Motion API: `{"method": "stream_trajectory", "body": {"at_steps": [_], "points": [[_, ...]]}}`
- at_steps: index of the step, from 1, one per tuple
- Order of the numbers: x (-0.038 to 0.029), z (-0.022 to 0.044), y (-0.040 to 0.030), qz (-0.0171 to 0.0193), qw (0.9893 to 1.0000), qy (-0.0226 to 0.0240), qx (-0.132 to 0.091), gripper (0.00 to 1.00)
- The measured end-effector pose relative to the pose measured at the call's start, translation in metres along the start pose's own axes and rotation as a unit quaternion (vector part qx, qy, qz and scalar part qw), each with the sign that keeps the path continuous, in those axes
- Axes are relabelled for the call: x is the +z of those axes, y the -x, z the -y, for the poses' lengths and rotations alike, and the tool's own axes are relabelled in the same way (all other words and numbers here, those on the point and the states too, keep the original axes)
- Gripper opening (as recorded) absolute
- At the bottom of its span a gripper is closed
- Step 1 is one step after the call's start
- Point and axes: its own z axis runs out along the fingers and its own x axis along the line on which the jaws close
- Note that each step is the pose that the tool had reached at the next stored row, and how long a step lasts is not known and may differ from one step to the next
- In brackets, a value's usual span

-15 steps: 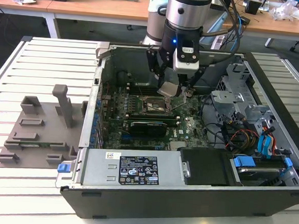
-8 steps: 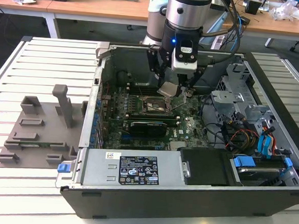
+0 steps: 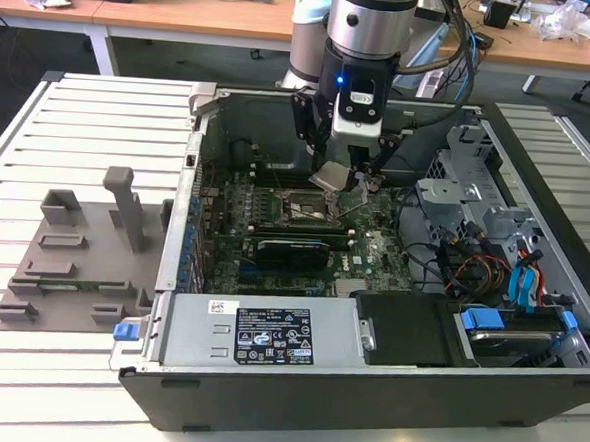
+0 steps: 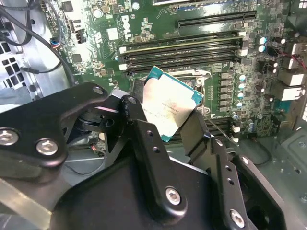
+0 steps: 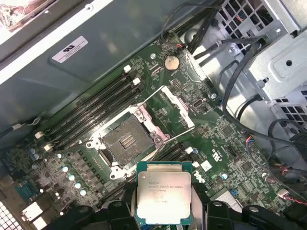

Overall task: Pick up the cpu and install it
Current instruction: 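Place the cpu into insertion slot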

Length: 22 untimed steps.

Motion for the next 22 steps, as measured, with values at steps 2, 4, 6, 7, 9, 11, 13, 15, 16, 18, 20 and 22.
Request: {"method": "stream_trajectory", "body": {"at_steps": [2, 4, 6, 7, 9, 11, 13, 15, 16, 18, 20, 22], "points": [[0.0000, 0.0000, 0.0000, -0.0001, 1.0000, 0.0000, 0.006, 0.55], [0.0000, 0.0000, 0.0000, -0.0002, 0.9999, -0.0001, 0.016, 0.55], [0.0001, 0.0000, 0.0000, -0.0007, 0.9990, -0.0004, 0.046, 0.55], [0.0001, 0.0000, 0.0000, -0.0008, 0.9986, -0.0005, 0.053, 0.55], [0.0001, 0.0000, 0.0000, -0.0009, 0.9983, -0.0005, 0.059, 0.55], [0.0002, 0.0000, 0.0000, -0.0010, 0.9978, -0.0006, 0.067, 0.55], [0.0002, 0.0000, 0.0000, -0.0013, 0.9966, -0.0007, 0.082, 0.55], [0.0003, 0.0000, 0.0000, -0.0014, 0.9955, -0.0008, 0.095, 0.55], [0.0003, 0.0000, 0.0000, -0.0015, 0.9949, -0.0008, 0.100, 0.55], [0.0003, 0.0000, 0.0000, -0.0016, 0.9944, -0.0009, 0.105, 0.55], [0.0003, 0.0000, 0.0000, -0.0017, 0.9935, -0.0010, 0.114, 0.55], [0.0004, 0.0000, 0.0000, -0.0019, 0.9919, -0.0011, 0.127, 0.55]]}}
